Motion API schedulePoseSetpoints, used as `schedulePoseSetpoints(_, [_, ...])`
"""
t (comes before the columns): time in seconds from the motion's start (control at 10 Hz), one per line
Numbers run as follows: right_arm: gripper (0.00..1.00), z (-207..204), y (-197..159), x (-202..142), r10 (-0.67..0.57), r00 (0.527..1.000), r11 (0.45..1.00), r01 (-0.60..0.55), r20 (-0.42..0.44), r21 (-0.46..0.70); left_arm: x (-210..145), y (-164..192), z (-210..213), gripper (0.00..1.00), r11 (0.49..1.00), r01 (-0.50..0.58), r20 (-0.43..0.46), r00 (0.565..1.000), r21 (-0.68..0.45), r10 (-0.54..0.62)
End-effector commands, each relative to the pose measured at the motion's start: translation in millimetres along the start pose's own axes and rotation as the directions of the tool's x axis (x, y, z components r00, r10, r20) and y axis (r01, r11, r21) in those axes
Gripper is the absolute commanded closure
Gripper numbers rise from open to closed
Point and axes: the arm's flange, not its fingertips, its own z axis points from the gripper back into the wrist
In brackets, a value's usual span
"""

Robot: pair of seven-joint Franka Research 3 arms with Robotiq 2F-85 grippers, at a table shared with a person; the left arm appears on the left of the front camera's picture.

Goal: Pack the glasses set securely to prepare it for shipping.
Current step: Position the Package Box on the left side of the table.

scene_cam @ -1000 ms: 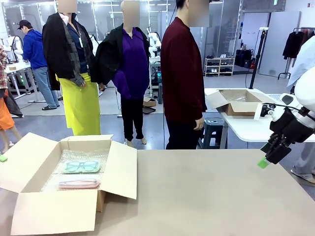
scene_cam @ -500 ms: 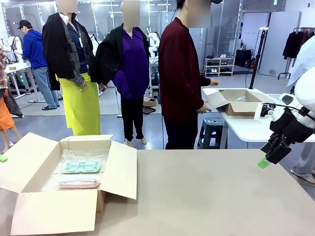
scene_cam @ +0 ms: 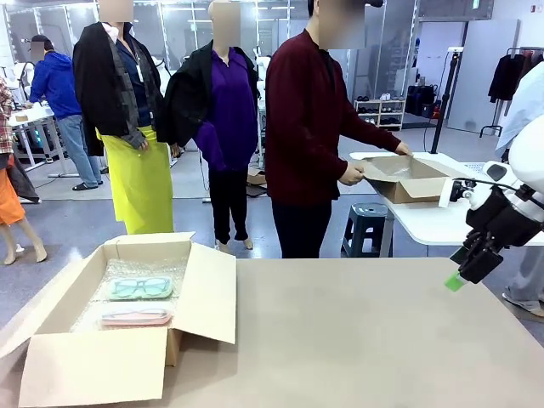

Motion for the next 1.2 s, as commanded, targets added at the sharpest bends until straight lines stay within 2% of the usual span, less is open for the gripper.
schedulePoseSetpoints(0.0, [0.00,0.4,-0.2,0.6,0.019,1.000,1.000,-0.019,-0.006,-0.005,-45.4,-47.8,3.7,0.00,0.972,0.188,0.129,0.970,0.138,-0.206])
schedulePoseSetpoints(0.2, [0.00,0.4,-0.2,0.6,0.019,1.000,1.000,-0.019,-0.006,-0.005,-78.9,-97.9,0.5,0.00,0.897,0.394,0.123,0.898,0.201,-0.422])
schedulePoseSetpoints(0.3, [0.00,0.4,-0.2,0.6,0.019,1.000,1.000,-0.019,-0.006,-0.005,-98.6,-117.5,-9.5,0.00,0.840,0.481,0.129,0.843,0.252,-0.522])
schedulePoseSetpoints(0.5, [0.00,0.4,-0.2,0.6,0.019,1.000,1.000,-0.019,-0.006,-0.005,-143.4,-151.1,-26.0,0.00,0.688,0.682,0.083,0.692,0.249,-0.717])
schedulePoseSetpoints(0.6, [0.00,0.4,-0.2,0.6,0.019,1.000,1.000,-0.019,-0.006,-0.005,-154.3,-162.9,-32.6,0.00,0.600,0.747,0.053,0.613,0.286,-0.788])
schedulePoseSetpoints(0.9, [0.00,0.4,-0.2,0.6,0.019,1.000,1.000,-0.019,-0.006,-0.005,-161.5,-193.8,-55.9,0.00,0.515,0.810,-0.048,0.548,0.279,-0.835])
schedulePoseSetpoints(1.1, [0.00,0.4,-0.2,0.6,0.019,1.000,1.000,-0.019,-0.006,-0.005,-159.6,-208.6,-61.8,0.00,0.511,0.820,-0.071,0.543,0.259,-0.836])
